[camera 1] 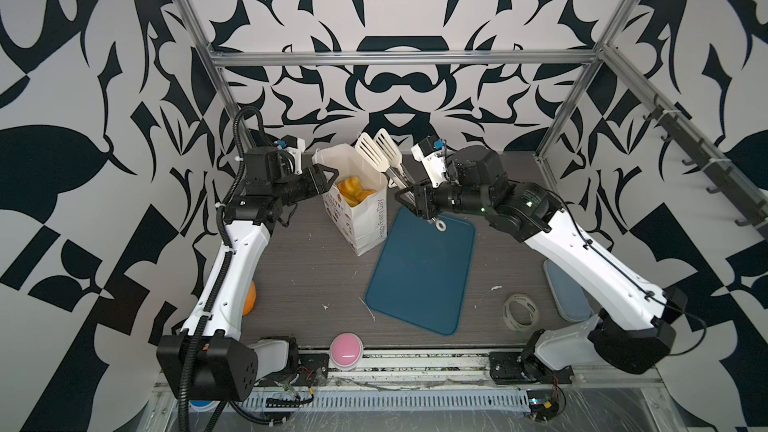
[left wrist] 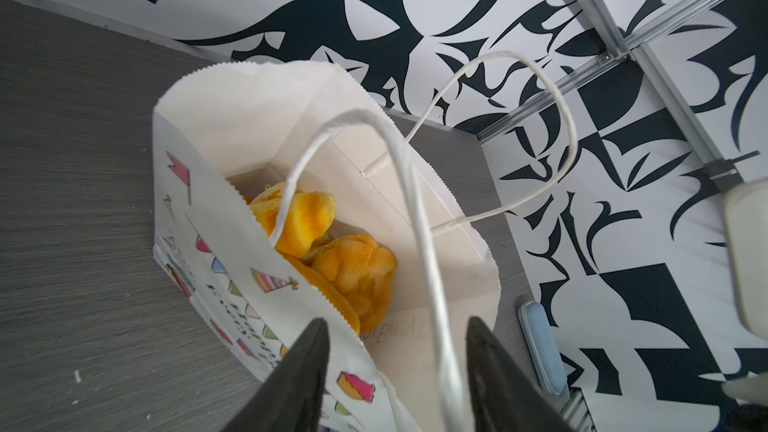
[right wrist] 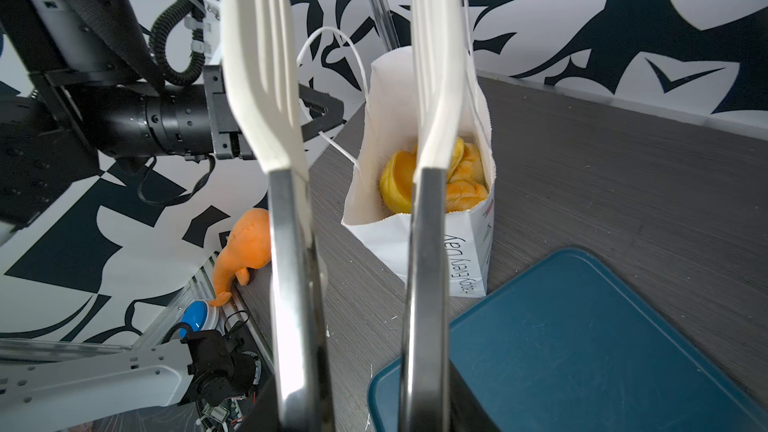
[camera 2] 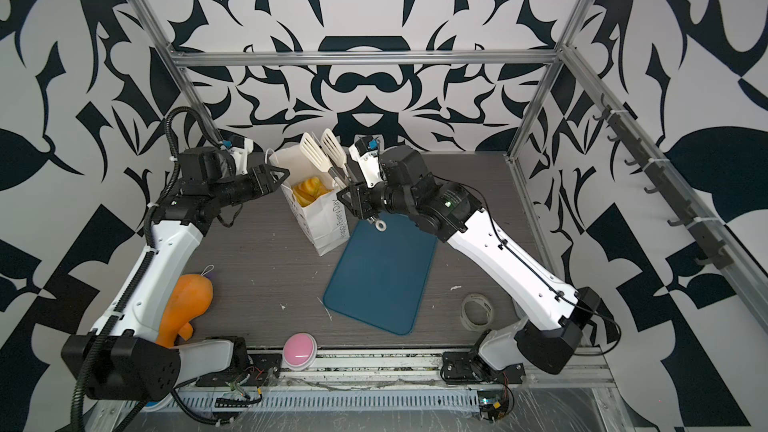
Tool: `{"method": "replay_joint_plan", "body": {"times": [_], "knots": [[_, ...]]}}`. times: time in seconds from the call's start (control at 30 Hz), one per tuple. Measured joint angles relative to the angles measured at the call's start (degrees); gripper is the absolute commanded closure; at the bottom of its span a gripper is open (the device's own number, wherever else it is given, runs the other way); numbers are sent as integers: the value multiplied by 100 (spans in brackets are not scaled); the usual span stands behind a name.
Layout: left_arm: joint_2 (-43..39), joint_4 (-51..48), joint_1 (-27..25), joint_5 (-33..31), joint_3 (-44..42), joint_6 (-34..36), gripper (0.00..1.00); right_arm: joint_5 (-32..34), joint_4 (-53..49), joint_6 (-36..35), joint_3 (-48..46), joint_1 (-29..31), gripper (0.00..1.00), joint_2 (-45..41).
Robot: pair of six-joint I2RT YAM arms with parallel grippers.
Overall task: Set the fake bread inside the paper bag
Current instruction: 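Lower the striped roll into the bag held by the left gripper, open tongs, then set the bag down with the left gripper while raising the right tongs away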
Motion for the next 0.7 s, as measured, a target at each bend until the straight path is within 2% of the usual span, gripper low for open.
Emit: {"method": "replay_joint_plan", "body": {"times": [0.17,0.23,0.47,0.7], "knots": [[-79,17,-136,-22,0,57,17,81,-9,-63,-376,-203,56,-415],[-146,15,-219,-85,0,92,2,114,-9,-92,-546,-402,56,-581],[-614,9,-302,-522,-264,238,1,90,-42,-114,-1093,-1263,56,-1062],[-1178,-83,-302,-1019,-837,507,1,-271,96,63,-1882,-2459,56,-1244]]}}
